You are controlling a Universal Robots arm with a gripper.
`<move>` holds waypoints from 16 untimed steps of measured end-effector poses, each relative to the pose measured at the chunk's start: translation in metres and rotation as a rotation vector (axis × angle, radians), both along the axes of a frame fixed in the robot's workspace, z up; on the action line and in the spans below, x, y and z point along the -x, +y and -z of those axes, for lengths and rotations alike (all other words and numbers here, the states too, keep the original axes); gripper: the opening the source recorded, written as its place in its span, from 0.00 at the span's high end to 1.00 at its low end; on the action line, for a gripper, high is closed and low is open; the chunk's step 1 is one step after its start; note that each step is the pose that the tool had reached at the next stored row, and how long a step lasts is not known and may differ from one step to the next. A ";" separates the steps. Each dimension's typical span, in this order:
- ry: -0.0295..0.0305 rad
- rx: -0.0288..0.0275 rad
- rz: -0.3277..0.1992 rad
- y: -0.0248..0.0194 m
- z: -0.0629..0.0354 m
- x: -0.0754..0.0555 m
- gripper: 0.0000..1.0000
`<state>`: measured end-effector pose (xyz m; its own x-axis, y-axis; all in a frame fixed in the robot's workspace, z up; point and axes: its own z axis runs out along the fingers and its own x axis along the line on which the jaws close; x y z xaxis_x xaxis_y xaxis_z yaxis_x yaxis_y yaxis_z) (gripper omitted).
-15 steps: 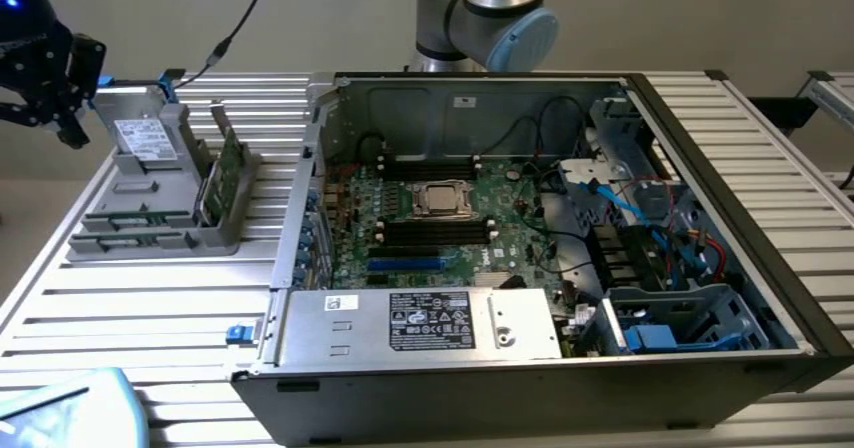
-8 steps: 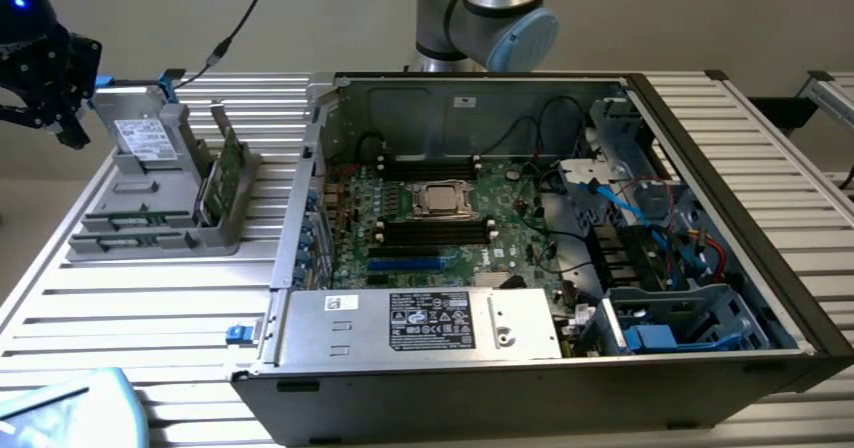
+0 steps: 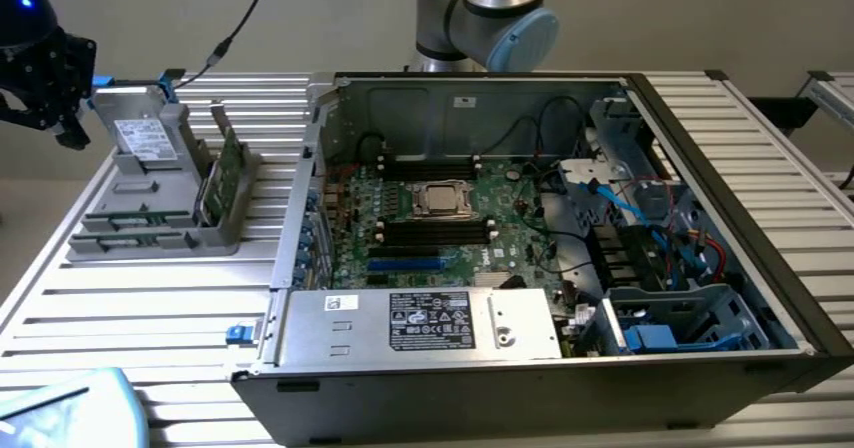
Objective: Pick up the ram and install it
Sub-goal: 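Pick up the ram and move it above insertion slot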
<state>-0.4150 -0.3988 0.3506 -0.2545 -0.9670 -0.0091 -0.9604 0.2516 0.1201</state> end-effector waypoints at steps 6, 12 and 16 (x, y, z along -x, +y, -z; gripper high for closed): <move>0.0001 -0.0114 -0.108 0.0000 0.0009 0.000 0.89; 0.0000 -0.0219 -0.218 -0.0001 0.0015 0.000 0.89; 0.0002 -0.0273 -0.290 0.0000 0.0017 0.000 0.89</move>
